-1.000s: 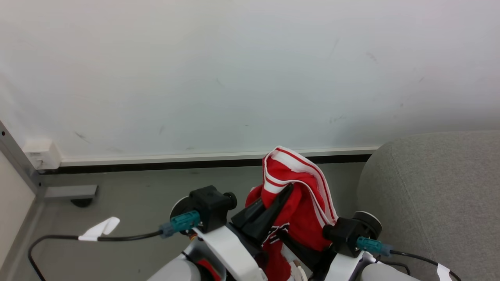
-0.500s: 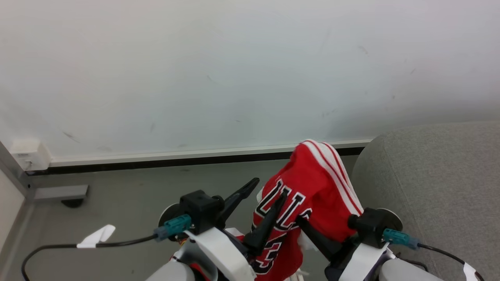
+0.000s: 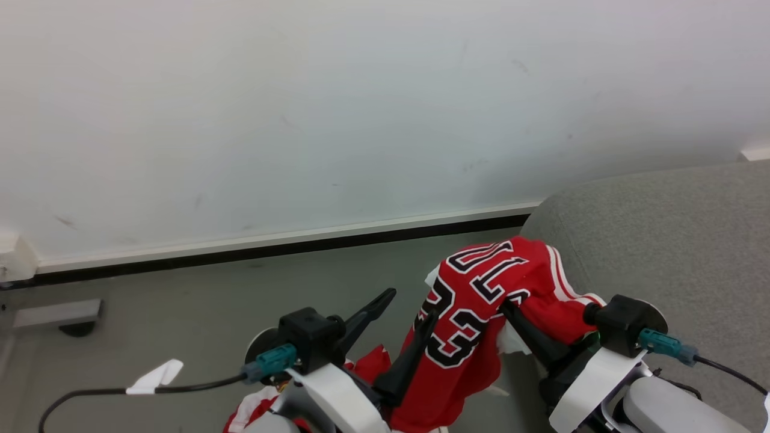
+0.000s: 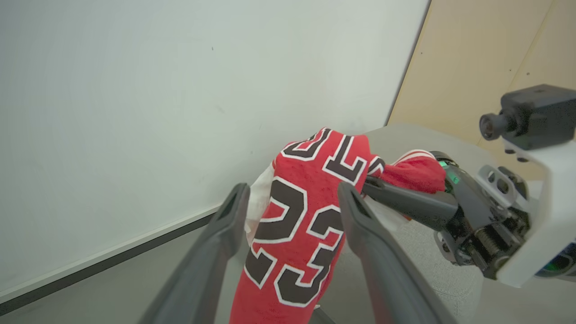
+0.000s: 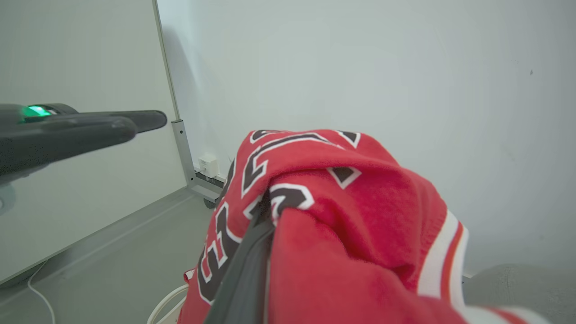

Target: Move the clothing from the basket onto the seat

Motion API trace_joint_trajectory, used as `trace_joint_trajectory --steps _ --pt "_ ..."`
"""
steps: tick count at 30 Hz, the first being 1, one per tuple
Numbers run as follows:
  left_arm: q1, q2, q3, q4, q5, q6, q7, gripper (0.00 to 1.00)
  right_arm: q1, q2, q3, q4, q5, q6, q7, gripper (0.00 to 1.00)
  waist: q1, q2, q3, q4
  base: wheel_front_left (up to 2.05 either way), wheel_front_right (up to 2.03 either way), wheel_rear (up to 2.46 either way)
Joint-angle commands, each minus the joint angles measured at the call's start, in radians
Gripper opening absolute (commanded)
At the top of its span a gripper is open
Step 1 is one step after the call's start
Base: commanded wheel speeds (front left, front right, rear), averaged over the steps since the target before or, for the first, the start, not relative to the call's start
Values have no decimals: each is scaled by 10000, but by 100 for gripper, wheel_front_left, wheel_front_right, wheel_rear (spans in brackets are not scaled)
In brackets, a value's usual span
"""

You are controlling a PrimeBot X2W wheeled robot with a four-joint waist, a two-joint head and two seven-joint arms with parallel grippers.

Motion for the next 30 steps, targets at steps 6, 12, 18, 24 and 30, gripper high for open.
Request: trace_joint_trajectory --steps 6,12,18,24,30 --pt "35 -7 -80 12 112 -46 -114 100 35 -265 -458 -153 -219 -21 -38 0 0 0 158 -778 0 0 0" --pt "-10 -16 -181 -18 140 -45 -124 100 19 -452 -778 -268 -355 -21 -38 0 0 0 276 -1684 0 0 0" --pt "-88 -42 -281 -106 194 -63 -127 100 100 -613 -1061 -354 -417 -21 -38 0 0 0 424 -2587 0 0 0" --pt "-201 -96 -439 -160 237 -135 -66 100 219 -852 -1431 -524 -522 -21 -40 0 0 0 614 -3304 0 0 0" --pt "-271 -136 -591 -193 305 -168 -48 100 361 -1009 -1867 -692 -587 -21 -38 0 0 0 828 -3705 0 0 0"
